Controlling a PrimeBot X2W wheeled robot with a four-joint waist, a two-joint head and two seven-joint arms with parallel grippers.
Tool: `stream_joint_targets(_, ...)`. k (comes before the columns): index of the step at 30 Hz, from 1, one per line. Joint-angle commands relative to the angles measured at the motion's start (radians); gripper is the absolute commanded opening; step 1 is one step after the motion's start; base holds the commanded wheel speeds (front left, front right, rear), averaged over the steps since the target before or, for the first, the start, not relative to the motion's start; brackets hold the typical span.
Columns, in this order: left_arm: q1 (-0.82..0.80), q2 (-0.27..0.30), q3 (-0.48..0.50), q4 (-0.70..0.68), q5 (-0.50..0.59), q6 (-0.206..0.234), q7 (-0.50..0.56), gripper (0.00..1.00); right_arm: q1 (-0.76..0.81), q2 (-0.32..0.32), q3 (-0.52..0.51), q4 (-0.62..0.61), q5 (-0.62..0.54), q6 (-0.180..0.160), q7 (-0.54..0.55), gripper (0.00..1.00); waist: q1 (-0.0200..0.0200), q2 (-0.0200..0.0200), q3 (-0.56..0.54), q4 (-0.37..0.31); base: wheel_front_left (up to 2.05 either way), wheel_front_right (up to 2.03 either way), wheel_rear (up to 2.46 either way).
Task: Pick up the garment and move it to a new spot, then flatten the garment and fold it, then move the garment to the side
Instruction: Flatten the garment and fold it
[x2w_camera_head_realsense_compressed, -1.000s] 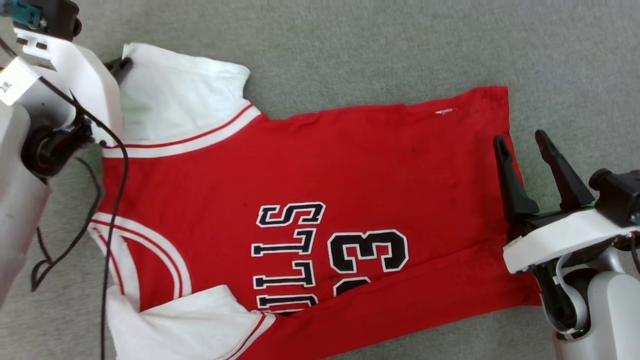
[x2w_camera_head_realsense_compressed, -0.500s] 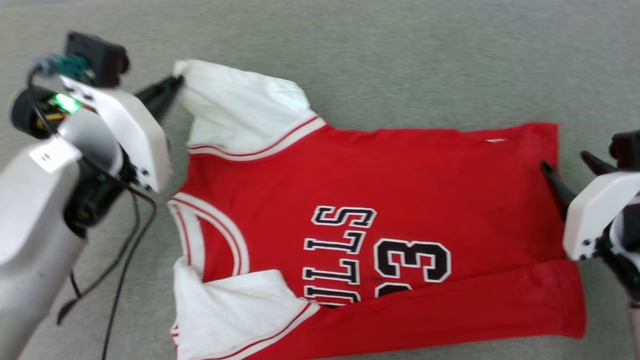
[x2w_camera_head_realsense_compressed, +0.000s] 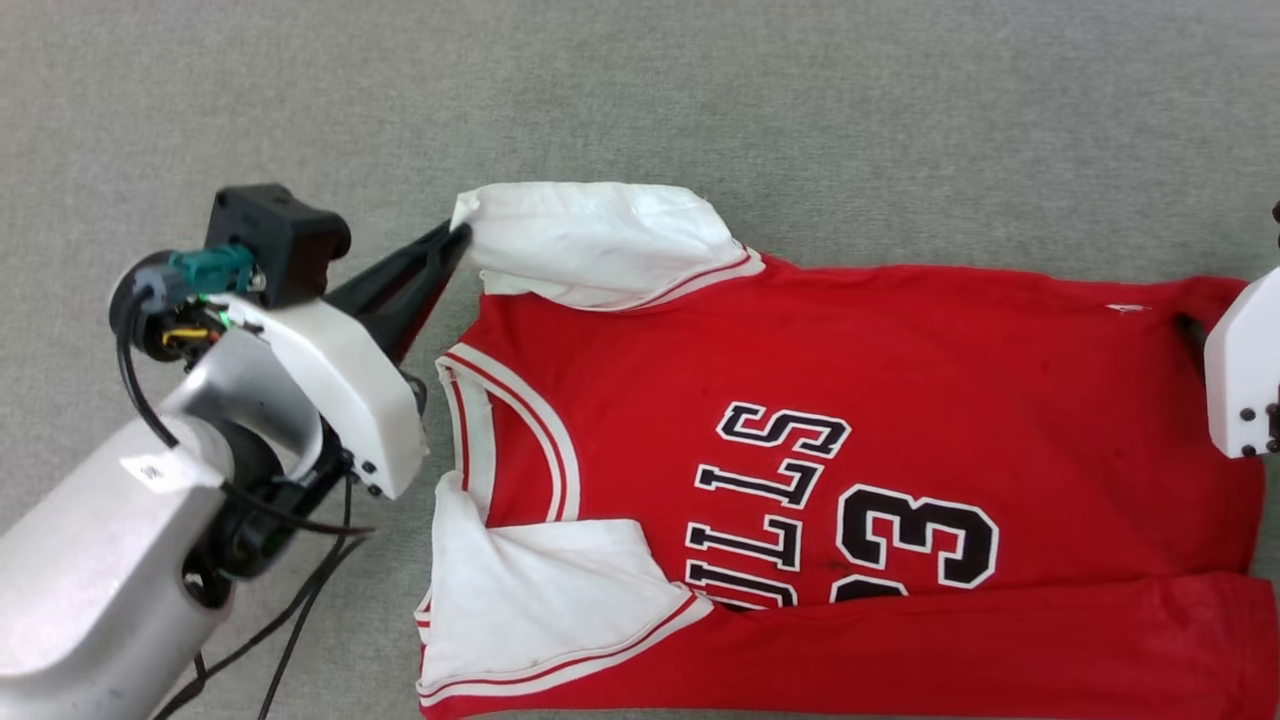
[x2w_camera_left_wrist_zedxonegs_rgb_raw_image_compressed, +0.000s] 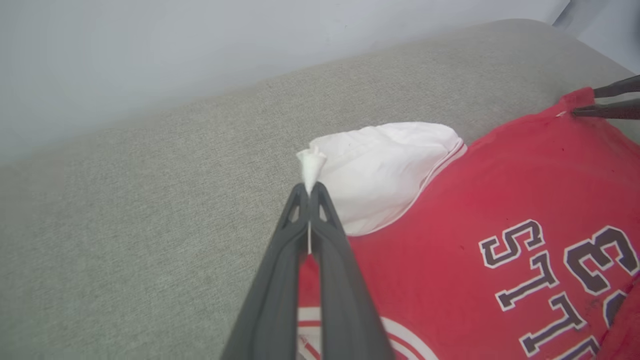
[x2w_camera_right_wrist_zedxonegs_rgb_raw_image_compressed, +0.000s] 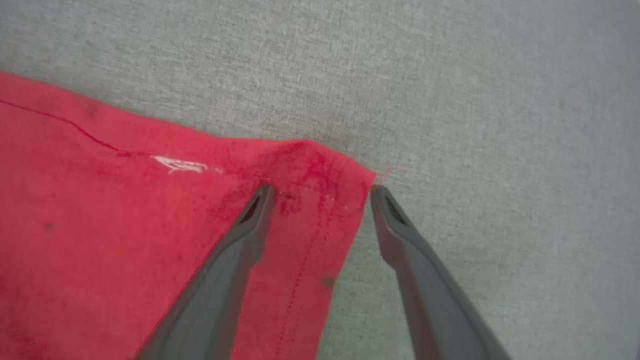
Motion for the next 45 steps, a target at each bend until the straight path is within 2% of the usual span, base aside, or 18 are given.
stream_joint_targets(1,0.024,0.003,0.000,-0.020,0.009,0.012,-0.011,0.00,-0.024,-0.014,0.011,0.027,-0.015,-0.001,-0.008,1.00,0.0000,0.0000,0.009,0.011,0.00,0.00,0.00)
stream_joint_targets(7,0.062,-0.006,-0.012,-0.054,0.006,0.028,-0.026,0.00,-0.045,0.004,0.036,0.132,-0.033,-0.001,-0.031,1.00,0.0000,0.0000,0.017,0.026,0.00,0.00,0.00)
stream_joint_targets(8,0.066,-0.007,-0.014,-0.054,0.006,0.030,-0.027,0.00,-0.046,0.006,0.039,0.149,-0.035,-0.001,-0.039,0.47,0.0000,0.0000,0.015,0.029,0.00,0.00,0.00)
stream_joint_targets(9,0.069,-0.010,-0.017,-0.053,0.006,0.032,-0.030,0.00,-0.047,0.009,0.042,0.161,-0.034,-0.001,-0.049,0.00,0.0000,0.0000,0.012,0.030,0.00,0.00,0.00)
stream_joint_targets(14,0.092,-0.010,-0.010,-0.037,-0.001,0.039,-0.050,0.00,-0.054,0.014,0.038,0.195,-0.023,-0.001,-0.127,0.00,0.0000,0.0000,-0.023,0.027,0.00,0.00,0.00)
stream_joint_targets(23,0.169,0.006,0.010,-0.017,-0.027,0.065,-0.097,0.00,-0.012,0.049,-0.005,0.178,0.027,-0.001,-0.282,0.00,0.0000,0.0000,-0.127,0.002,0.00,0.00,0.00)
stream_joint_targets(29,0.262,0.021,0.005,-0.045,-0.044,0.093,-0.124,0.00,0.101,0.072,-0.056,0.113,0.099,-0.001,-0.362,0.00,0.0000,0.0000,-0.202,0.002,0.00,0.00,0.00)
stream_joint_targets(32,0.338,0.016,-0.010,-0.073,-0.068,0.108,-0.134,0.00,0.217,0.073,-0.067,0.043,0.149,-0.001,-0.388,0.00,0.0000,0.0000,-0.239,0.012,0.00,0.00,0.00)
stream_joint_targets(43,0.522,0.002,-0.052,-0.047,-0.125,0.128,-0.180,0.00,0.488,0.062,-0.078,-0.091,0.269,-0.001,-0.356,0.00,0.0000,0.0000,-0.281,0.031,0.00,0.00,0.00)
stream_joint_targets(45,0.542,0.000,-0.064,-0.022,-0.126,0.121,-0.185,0.00,0.523,0.033,-0.064,-0.101,0.264,-0.001,-0.345,0.00,0.0000,0.0000,-0.282,0.032,0.00,0.00,0.00)
